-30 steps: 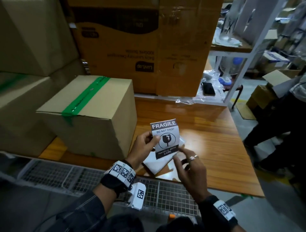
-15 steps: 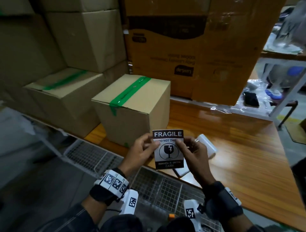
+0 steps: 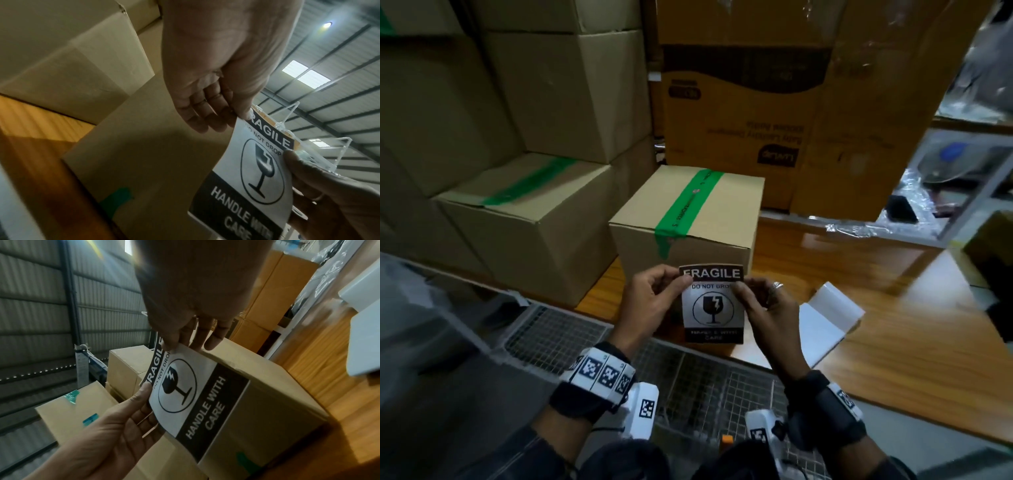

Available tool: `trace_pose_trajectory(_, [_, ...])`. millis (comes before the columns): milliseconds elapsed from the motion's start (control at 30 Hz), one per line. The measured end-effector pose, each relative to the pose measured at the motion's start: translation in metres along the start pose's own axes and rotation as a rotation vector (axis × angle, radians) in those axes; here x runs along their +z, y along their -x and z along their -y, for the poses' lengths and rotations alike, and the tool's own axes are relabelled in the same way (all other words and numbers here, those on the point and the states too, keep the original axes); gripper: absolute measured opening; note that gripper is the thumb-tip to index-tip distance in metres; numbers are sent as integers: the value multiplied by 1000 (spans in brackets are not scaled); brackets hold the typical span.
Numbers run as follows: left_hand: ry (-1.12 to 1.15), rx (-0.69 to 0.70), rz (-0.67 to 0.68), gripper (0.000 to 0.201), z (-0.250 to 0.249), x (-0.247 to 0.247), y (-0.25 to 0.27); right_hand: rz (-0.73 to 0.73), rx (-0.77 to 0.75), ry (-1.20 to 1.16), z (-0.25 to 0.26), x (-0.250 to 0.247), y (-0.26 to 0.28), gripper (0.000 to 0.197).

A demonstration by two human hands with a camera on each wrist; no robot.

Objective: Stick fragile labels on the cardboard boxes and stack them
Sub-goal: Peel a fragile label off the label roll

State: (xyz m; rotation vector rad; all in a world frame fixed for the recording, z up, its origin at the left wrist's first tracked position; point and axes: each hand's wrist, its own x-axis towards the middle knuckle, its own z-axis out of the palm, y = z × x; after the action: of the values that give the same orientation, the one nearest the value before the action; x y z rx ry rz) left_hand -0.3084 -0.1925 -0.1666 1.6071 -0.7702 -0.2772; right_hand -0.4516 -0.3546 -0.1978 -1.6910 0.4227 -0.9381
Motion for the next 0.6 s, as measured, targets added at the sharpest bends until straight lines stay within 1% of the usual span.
trace_pose_trajectory(67, [-42,44,0,13,3,-8,-12,-35,14,-11,3,10,-2,9])
trace_pose_trajectory(167, [-122,118,-7,14,8,-14,-27,-121,18,31,7,20,-4,12])
trace_pose_trajectory(300, [-232,184,-8,12,16,-15,-40,-218,21,94,4,28,-6,14])
trace_pose_trajectory(433, [-297,219,-2,14,17,-13,-48,-284,24,158,4,31,-11,14])
trace_pose_trajectory(600, [-314,254,-35,16,18,-11,-55,-327,33,194,1,35,-14,16])
